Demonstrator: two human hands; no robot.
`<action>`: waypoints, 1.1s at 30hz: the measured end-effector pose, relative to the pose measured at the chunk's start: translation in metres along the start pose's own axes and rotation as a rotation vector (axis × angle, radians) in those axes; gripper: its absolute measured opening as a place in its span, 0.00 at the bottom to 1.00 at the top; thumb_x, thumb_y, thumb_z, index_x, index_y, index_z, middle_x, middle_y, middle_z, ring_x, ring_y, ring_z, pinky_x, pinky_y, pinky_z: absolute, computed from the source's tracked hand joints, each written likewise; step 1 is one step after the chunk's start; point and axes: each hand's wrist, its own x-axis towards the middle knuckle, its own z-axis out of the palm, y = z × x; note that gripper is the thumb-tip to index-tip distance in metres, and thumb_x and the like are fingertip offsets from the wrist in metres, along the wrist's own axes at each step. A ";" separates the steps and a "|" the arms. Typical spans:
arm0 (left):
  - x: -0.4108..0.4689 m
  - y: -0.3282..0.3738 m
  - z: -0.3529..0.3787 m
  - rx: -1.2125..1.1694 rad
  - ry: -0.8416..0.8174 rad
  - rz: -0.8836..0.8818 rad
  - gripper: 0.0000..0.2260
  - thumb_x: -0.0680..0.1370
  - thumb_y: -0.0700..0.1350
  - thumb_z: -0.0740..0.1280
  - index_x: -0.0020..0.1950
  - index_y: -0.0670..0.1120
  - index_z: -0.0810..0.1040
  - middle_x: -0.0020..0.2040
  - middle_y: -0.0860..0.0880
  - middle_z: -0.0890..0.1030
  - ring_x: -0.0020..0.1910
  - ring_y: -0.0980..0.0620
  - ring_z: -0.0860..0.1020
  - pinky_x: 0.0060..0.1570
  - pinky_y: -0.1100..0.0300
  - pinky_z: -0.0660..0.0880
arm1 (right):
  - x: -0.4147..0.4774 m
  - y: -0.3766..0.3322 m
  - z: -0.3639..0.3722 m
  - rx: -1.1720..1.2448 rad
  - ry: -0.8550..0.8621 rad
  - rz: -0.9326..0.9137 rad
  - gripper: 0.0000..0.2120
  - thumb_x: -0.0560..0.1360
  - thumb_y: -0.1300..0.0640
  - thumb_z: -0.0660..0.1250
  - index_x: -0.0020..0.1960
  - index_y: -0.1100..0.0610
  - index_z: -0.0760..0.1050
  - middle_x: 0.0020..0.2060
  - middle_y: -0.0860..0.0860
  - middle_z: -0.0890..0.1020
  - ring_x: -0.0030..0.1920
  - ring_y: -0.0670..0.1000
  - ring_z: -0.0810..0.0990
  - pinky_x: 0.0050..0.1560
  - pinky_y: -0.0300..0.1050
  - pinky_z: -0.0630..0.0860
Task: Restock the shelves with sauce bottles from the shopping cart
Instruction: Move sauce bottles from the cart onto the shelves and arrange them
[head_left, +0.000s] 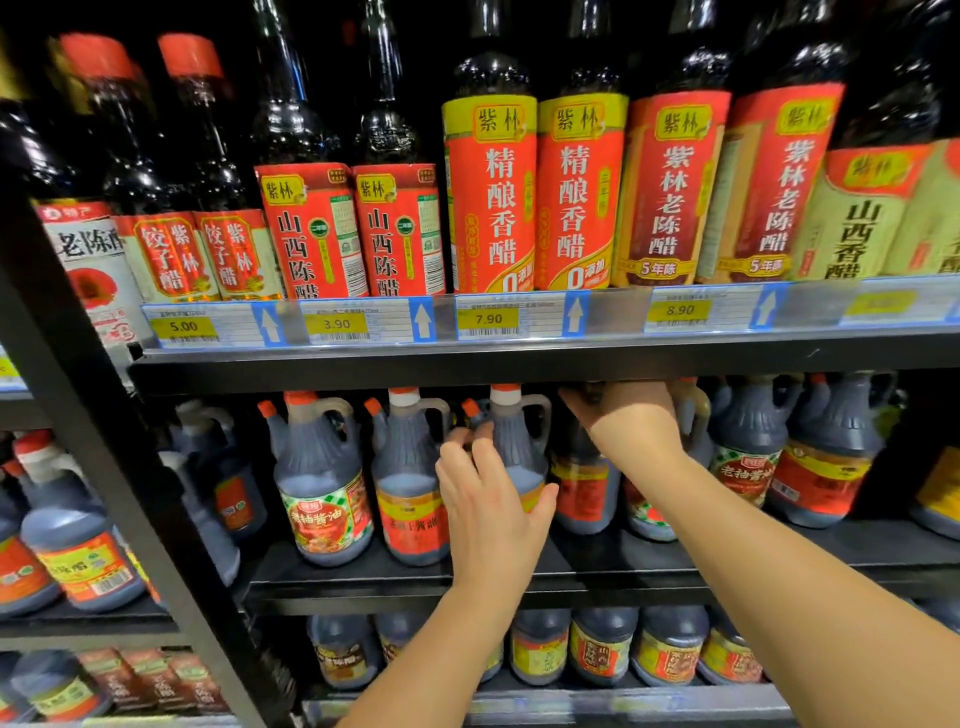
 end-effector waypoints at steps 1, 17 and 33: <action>0.000 0.000 0.001 0.012 0.001 -0.004 0.35 0.64 0.55 0.80 0.60 0.40 0.67 0.55 0.42 0.66 0.53 0.40 0.70 0.52 0.47 0.75 | 0.003 -0.001 0.000 -0.010 -0.004 0.026 0.22 0.78 0.42 0.62 0.66 0.54 0.72 0.64 0.56 0.76 0.63 0.58 0.73 0.60 0.45 0.66; 0.000 -0.002 0.005 0.072 -0.054 -0.037 0.31 0.65 0.52 0.79 0.58 0.38 0.70 0.54 0.40 0.68 0.52 0.40 0.70 0.52 0.47 0.75 | 0.005 -0.005 -0.011 -0.101 -0.024 0.195 0.24 0.79 0.39 0.58 0.69 0.51 0.70 0.66 0.55 0.74 0.65 0.60 0.73 0.53 0.47 0.69; -0.003 -0.001 0.002 0.048 -0.031 -0.018 0.39 0.63 0.50 0.81 0.66 0.38 0.66 0.52 0.40 0.67 0.50 0.40 0.70 0.50 0.48 0.76 | -0.015 0.005 -0.028 -0.049 -0.089 0.090 0.22 0.79 0.42 0.60 0.64 0.59 0.73 0.58 0.58 0.78 0.60 0.61 0.75 0.60 0.50 0.73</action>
